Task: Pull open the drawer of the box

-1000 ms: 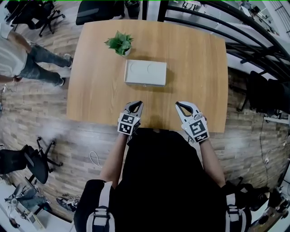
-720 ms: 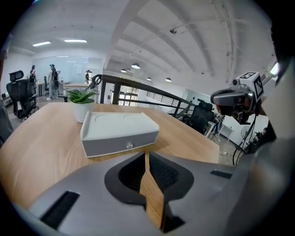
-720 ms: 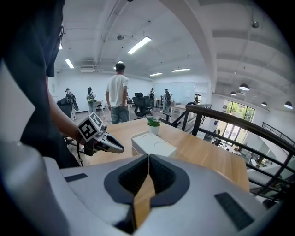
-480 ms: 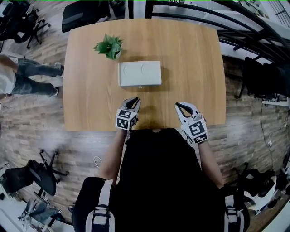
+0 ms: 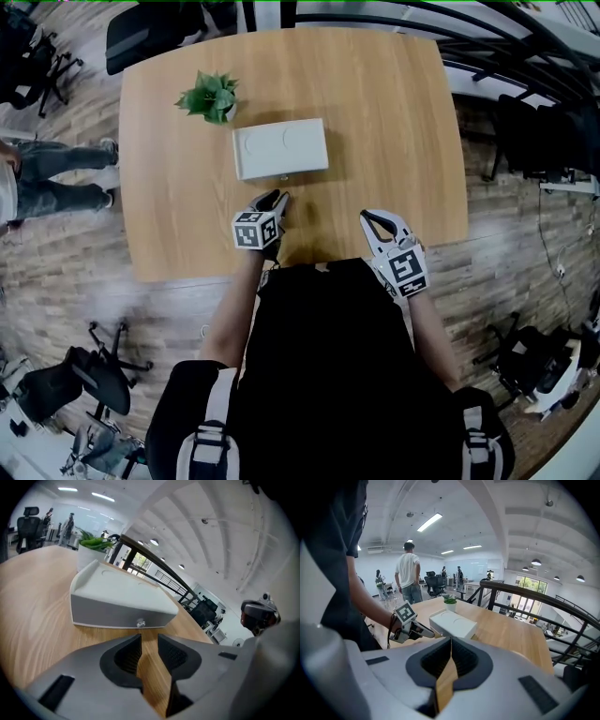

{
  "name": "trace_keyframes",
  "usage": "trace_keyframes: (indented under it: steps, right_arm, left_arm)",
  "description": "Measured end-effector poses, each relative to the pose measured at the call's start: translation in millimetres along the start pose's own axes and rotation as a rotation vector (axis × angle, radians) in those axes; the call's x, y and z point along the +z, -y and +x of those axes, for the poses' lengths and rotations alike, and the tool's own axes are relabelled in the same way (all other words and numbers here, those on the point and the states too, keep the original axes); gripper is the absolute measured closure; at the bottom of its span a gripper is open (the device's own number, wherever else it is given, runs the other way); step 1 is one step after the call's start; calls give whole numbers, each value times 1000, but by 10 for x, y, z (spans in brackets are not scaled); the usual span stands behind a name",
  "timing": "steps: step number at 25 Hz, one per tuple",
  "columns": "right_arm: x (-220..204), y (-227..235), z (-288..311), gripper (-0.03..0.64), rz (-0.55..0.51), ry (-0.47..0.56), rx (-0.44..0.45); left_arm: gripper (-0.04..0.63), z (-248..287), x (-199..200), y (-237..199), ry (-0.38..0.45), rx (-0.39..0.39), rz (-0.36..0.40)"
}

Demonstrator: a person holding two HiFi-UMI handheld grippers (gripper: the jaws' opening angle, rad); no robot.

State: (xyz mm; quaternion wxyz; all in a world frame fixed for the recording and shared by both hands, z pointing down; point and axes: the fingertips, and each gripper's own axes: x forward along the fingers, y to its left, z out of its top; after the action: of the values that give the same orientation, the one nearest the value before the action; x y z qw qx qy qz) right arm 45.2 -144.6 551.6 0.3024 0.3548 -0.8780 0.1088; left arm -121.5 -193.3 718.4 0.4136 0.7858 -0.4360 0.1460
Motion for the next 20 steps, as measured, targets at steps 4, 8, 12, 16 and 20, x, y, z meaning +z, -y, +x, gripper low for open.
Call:
trace_keyframes:
  steps: [4,8,12,16,20]
  right_arm:
    - [-28,-15,12,591,9,-11,-7]
    - [-51,-40,15,591,14,-24,-7]
    - [-74,-64,25,591,17,-36,-8]
    - [-114,-65,36,591,23,-48,-7]
    - [-149,-65,35,591,27,-59,-9]
  left_arm:
    - [485,50,-14,-84,30,-26,-140]
    - [485,89,37,-102,71,-57,-208]
    - [485,155,79,-101,80,-75,-227]
    - [485,234,121,-148,94,-78,-269]
    - [485,293,189,-189,110,-82,-319]
